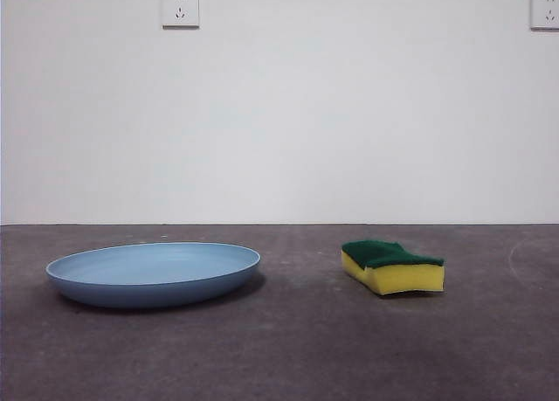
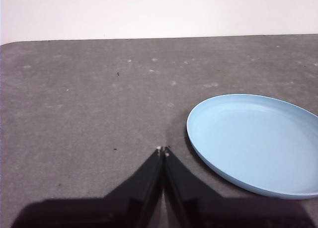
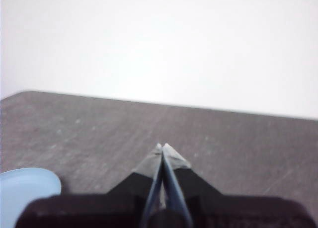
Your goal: Pick up the plate,pick up the cloth,clean the plate with the cloth
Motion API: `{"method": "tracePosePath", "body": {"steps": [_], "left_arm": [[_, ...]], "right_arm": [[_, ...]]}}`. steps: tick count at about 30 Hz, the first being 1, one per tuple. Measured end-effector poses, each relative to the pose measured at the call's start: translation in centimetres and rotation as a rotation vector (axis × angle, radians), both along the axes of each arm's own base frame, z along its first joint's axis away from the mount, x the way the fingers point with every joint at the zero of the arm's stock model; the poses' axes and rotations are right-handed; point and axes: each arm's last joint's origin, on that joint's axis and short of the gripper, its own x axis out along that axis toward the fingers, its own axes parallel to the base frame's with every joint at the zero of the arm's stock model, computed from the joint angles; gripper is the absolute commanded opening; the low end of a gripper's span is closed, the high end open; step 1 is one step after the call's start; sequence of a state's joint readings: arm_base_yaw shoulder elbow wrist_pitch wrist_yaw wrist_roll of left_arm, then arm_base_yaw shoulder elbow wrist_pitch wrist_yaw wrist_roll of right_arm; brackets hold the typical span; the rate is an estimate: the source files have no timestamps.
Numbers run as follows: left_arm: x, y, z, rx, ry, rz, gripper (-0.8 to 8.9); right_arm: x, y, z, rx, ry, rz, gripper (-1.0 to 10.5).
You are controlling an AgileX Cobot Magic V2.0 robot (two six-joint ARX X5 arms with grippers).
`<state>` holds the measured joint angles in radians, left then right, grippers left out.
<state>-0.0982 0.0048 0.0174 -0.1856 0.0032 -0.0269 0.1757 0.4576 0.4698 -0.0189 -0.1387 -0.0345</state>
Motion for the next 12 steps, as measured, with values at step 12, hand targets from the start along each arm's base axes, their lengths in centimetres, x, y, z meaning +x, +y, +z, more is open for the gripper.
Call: {"method": "tracePosePath", "body": {"steps": [12], "left_arm": [[0.0, 0.0, 0.0, 0.0, 0.0, 0.0, -0.03]], "right_arm": [[-1.6, -1.1, -7.4, -0.01, 0.034, -0.047, 0.0]]}}
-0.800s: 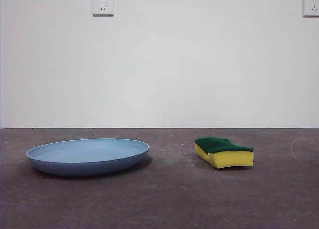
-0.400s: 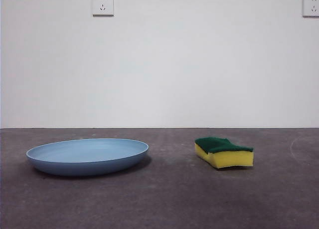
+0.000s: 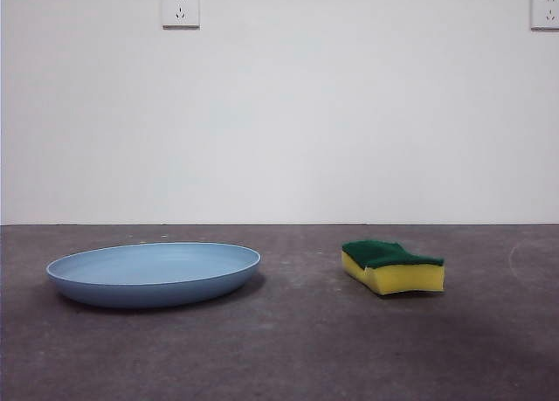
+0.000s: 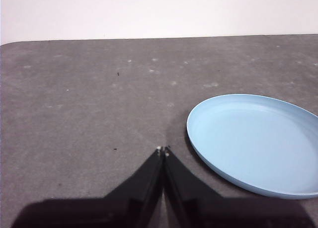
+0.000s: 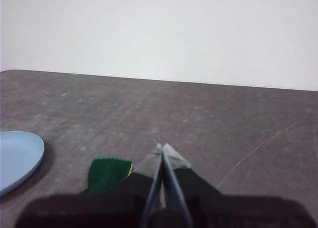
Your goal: Pick up the plate,pick up the cloth,clean the plate with the cloth
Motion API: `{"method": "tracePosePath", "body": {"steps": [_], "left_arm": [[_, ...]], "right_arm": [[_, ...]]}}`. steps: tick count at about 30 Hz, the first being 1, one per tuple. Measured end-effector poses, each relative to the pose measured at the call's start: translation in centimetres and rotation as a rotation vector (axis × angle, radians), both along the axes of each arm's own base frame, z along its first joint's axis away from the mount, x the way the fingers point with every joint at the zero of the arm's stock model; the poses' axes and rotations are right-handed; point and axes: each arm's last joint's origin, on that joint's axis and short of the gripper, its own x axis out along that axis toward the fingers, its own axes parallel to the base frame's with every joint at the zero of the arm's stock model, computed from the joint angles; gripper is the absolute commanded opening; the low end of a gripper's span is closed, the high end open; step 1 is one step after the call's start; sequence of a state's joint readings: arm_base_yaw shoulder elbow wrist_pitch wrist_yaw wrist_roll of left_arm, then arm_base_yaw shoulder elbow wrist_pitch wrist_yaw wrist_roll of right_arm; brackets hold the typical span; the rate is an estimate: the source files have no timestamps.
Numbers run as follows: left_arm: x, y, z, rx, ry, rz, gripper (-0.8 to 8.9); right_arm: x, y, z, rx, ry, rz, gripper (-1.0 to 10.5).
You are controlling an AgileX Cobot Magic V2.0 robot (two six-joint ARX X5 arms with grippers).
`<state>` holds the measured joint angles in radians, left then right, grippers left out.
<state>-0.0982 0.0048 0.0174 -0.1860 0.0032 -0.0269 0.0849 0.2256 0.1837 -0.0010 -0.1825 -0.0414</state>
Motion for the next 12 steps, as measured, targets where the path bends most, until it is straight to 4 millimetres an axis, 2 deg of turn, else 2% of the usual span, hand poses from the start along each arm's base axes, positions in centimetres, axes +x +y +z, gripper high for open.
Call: {"method": "tracePosePath", "body": {"steps": [7, 12], "left_arm": [[0.0, 0.0, 0.0, 0.0, 0.0, 0.0, -0.03], [0.0, 0.0, 0.0, 0.0, 0.0, 0.0, -0.03]], "right_arm": [[-0.3, 0.0, -3.3, 0.023, 0.034, -0.001, 0.0], [-0.5, 0.0, -4.7, 0.045, 0.055, -0.003, 0.0]]}}
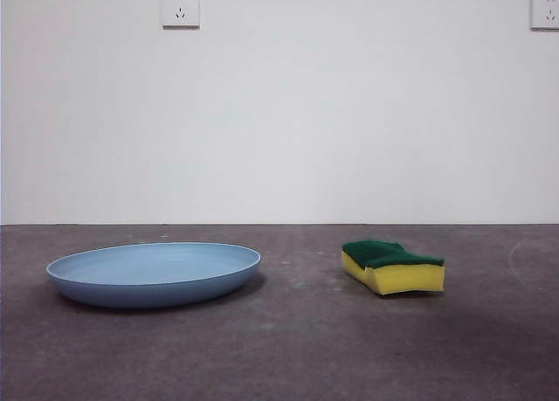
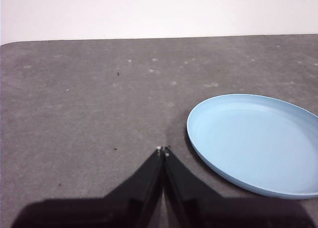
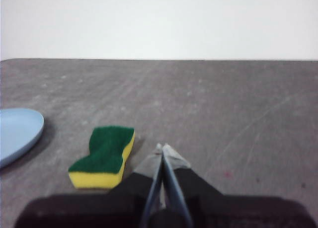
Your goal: Pick up the plate,pick up the cloth,clean the plate with the cloth
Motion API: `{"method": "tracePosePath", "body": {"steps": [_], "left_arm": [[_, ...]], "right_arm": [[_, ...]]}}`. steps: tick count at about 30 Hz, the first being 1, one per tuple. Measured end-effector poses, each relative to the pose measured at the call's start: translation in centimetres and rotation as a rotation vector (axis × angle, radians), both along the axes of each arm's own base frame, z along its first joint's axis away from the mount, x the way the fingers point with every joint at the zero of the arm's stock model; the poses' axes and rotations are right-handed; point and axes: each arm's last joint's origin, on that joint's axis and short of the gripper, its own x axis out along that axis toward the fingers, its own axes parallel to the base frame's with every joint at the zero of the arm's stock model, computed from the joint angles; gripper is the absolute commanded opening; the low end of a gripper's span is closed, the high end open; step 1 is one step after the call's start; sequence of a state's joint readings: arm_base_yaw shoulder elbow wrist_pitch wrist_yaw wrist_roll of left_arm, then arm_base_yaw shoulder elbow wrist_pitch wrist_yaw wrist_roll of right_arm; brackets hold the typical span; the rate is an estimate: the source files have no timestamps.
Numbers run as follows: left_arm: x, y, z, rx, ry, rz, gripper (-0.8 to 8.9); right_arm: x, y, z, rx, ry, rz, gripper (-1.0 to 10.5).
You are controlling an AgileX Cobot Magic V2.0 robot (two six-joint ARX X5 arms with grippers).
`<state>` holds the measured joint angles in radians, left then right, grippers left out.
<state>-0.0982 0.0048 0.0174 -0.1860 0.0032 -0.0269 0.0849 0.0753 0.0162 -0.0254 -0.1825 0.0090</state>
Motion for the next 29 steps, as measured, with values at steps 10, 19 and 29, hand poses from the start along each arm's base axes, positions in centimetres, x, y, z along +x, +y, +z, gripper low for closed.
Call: {"method": "tracePosePath", "body": {"steps": [10, 19, 29], "left_arm": [[0.0, 0.0, 0.0, 0.0, 0.0, 0.0, -0.03], [0.0, 0.0, 0.0, 0.0, 0.0, 0.0, -0.03], [0.0, 0.0, 0.0, 0.0, 0.0, 0.0, -0.03]], "right_arm": [[-0.51, -0.05, -0.68, 0.003, 0.056, -0.002, 0.0], [-0.49, -0.05, -0.75, 0.032, 0.078, -0.007, 0.0], [-0.48, -0.05, -0.76, 0.036, 0.08, -0.008, 0.0]]}}
